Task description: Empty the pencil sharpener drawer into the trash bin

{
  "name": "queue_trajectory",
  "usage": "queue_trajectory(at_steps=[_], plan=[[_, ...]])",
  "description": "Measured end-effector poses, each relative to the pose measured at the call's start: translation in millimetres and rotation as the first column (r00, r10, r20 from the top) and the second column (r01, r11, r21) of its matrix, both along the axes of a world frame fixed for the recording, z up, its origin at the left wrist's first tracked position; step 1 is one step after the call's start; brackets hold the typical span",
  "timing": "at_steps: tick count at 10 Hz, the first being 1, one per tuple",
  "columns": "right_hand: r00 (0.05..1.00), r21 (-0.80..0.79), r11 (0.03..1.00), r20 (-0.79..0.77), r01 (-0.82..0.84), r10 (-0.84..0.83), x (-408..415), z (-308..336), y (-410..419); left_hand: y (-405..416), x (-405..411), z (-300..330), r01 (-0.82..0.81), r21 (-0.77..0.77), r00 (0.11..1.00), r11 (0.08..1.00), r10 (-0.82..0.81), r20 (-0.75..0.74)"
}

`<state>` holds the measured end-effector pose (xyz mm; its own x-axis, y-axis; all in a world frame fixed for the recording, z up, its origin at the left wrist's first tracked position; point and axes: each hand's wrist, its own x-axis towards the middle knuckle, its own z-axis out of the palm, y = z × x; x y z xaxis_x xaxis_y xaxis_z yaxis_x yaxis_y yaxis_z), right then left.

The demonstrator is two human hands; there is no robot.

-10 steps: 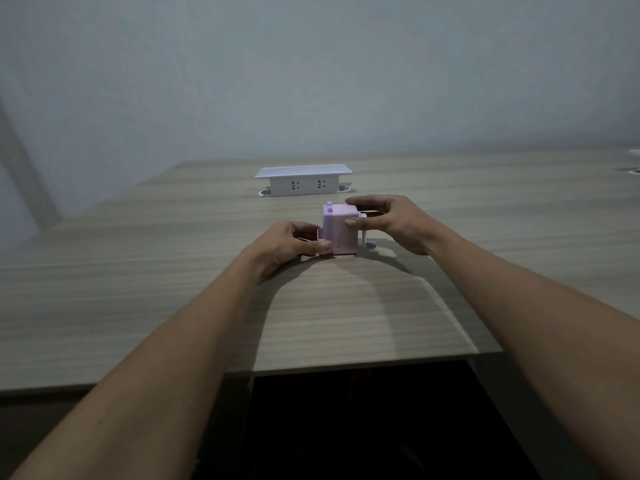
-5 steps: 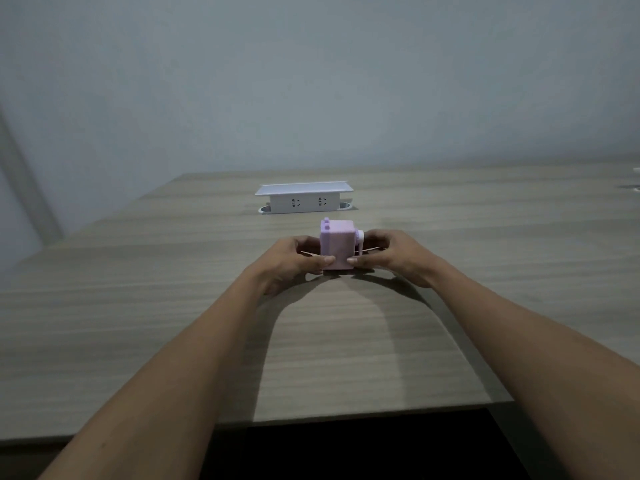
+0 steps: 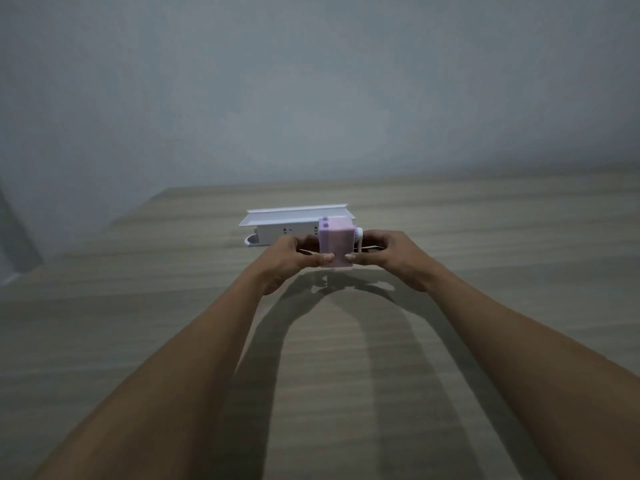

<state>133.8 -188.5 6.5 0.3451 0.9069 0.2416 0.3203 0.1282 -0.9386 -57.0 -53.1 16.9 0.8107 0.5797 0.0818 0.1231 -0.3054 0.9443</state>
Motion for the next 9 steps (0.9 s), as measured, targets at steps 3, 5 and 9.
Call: queue_trajectory(at_steps=[3,5,9], plan=[[0.999,-0.041,0.998,-0.007,0.037,-0.038,53,-20,70,61,57,-23,-0.022,0.028,1.0,0.999,0.022,0.0],[0.998,-0.066,0.997,-0.047,0.029,-0.032,66,-33,95,85,75,-39,-0.047,-0.019,0.999,0.999,0.047,0.013],[0.991,-0.1,0.986,-0.016,0.131,-0.133,70,-39,103,97,88,-49,-0.114,0.012,0.993,0.993,0.114,0.015]])
